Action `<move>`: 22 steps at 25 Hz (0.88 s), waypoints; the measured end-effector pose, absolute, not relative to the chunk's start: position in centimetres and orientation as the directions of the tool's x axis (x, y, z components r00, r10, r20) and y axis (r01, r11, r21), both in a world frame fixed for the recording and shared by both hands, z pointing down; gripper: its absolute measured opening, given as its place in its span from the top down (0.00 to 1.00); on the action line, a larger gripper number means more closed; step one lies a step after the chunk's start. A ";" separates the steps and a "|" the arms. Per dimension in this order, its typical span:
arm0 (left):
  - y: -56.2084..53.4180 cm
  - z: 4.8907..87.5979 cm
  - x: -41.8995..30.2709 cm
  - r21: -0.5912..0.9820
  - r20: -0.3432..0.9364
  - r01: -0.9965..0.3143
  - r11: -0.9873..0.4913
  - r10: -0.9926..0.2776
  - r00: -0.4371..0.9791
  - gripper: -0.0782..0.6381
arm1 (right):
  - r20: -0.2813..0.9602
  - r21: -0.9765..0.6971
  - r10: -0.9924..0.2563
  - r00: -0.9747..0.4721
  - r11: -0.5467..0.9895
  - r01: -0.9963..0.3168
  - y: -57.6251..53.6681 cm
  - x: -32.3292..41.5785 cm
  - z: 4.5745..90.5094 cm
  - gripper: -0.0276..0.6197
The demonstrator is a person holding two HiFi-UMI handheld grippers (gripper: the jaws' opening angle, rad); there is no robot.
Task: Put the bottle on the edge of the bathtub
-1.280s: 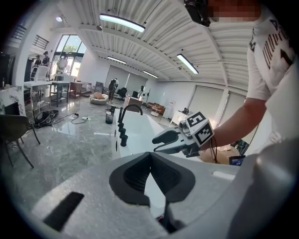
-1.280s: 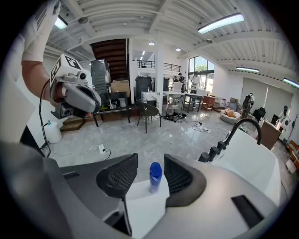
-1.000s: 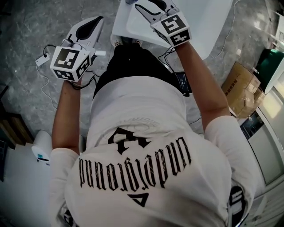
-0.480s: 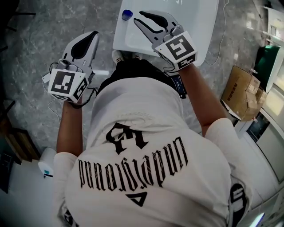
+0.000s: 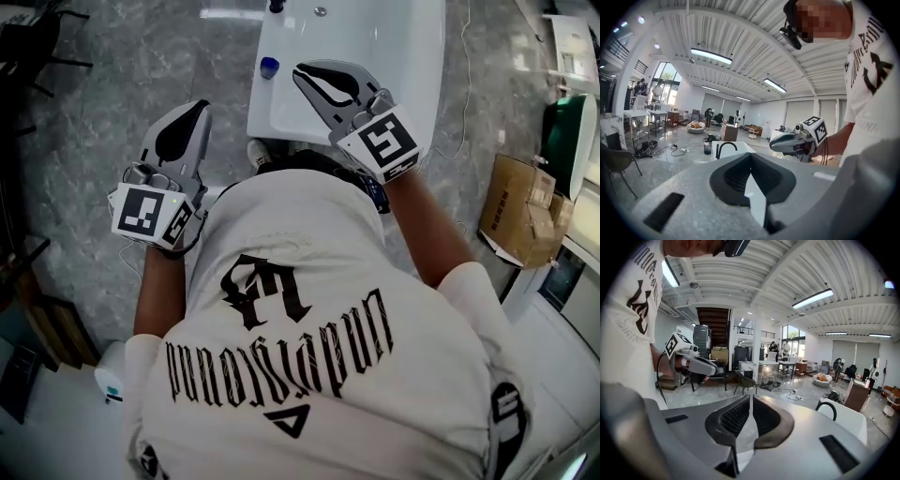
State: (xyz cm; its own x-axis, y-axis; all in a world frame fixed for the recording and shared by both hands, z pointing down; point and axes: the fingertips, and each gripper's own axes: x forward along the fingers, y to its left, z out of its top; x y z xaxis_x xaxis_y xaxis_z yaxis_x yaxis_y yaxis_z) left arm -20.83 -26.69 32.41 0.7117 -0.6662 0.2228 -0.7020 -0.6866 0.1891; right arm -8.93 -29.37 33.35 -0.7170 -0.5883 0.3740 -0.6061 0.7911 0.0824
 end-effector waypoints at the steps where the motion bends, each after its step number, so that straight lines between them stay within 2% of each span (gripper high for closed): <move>1: -26.5 31.9 -20.9 0.182 0.217 -0.702 -0.689 -0.668 0.712 0.87 | 0.364 0.085 -0.592 -0.718 0.789 -0.608 -29.2 -9.0 32.8 0.91; 17: -24.7 29.2 -21.0 0.166 0.184 -0.716 -0.678 -0.692 0.698 0.87 | 0.339 0.101 -0.587 -0.735 0.800 -0.592 -26.3 -8.3 30.1 0.93; 22: -22.9 28.9 -19.2 0.172 0.189 -0.727 -0.664 -0.702 0.686 0.87 | 0.335 0.097 -0.580 -0.743 0.805 -0.585 -24.7 -6.0 29.5 0.93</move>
